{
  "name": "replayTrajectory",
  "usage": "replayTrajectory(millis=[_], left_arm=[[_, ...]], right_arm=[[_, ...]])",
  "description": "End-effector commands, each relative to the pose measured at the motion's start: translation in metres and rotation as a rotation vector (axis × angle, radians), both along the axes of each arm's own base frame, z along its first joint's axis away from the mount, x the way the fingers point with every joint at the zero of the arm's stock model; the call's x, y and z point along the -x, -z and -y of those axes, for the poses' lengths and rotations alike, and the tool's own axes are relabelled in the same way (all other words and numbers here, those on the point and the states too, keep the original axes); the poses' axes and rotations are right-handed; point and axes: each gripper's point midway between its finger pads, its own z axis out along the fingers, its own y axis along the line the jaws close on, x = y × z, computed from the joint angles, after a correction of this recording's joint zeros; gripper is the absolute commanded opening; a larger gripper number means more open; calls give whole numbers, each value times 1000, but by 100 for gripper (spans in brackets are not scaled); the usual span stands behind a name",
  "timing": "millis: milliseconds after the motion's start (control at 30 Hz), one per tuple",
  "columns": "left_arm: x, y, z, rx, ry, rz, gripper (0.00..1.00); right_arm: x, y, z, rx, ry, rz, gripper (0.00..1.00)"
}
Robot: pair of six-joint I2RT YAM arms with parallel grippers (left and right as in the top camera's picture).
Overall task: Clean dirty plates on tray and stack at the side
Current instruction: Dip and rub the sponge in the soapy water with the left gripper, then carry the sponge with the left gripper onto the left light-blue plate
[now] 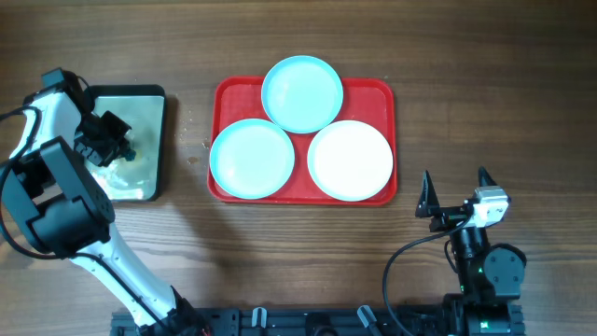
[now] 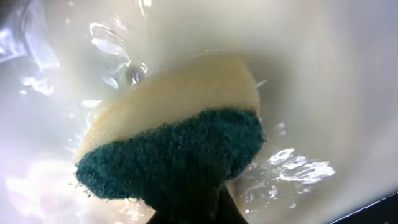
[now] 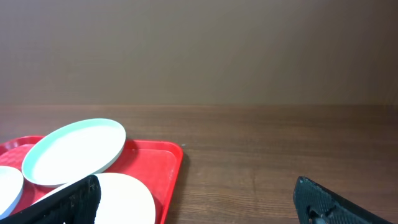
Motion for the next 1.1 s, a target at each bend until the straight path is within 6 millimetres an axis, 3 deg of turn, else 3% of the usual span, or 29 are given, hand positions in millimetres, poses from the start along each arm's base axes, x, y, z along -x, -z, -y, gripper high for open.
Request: replayTrajectory(millis=[0, 233, 433, 533, 567, 633, 700, 733, 767, 833, 867, 967, 1000, 1033, 1067], left_arm=[[6, -3, 3, 22, 0, -36, 4], [-12, -82, -3, -43, 1, 123, 4], [-20, -162, 15, -28, 23, 349, 4], [-21, -180, 12, -67, 26, 403, 4], [-22, -178, 3, -115, 16, 395, 4], [-24, -155, -9, -164, 7, 356, 4], [-26, -116, -9, -145, 8, 315, 4], [-22, -87, -7, -122, 9, 264, 4], [-18, -74, -4, -101, 8, 229, 4], [-12, -62, 5, -45, 11, 189, 4], [-12, -67, 9, -21, 14, 198, 4], [-15, -107, 13, -15, 18, 243, 4], [-16, -136, 13, -31, 21, 277, 4], [-18, -177, 21, -28, 36, 354, 4], [-20, -198, 28, -17, 50, 404, 4]], right_arm=[[0, -2, 1, 0, 7, 9, 100], [0, -2, 1, 0, 7, 9, 100], [0, -2, 1, 0, 7, 9, 100], [0, -2, 1, 0, 7, 9, 100], [0, -2, 1, 0, 7, 9, 100], [0, -2, 1, 0, 7, 9, 100], [0, -2, 1, 0, 7, 9, 100], [0, -2, 1, 0, 7, 9, 100], [0, -2, 1, 0, 7, 9, 100], [0, -2, 1, 0, 7, 9, 100], [0, -2, 1, 0, 7, 9, 100], [0, -2, 1, 0, 7, 9, 100], [0, -2, 1, 0, 7, 9, 100], [0, -2, 1, 0, 7, 9, 100], [0, -2, 1, 0, 7, 9, 100]])
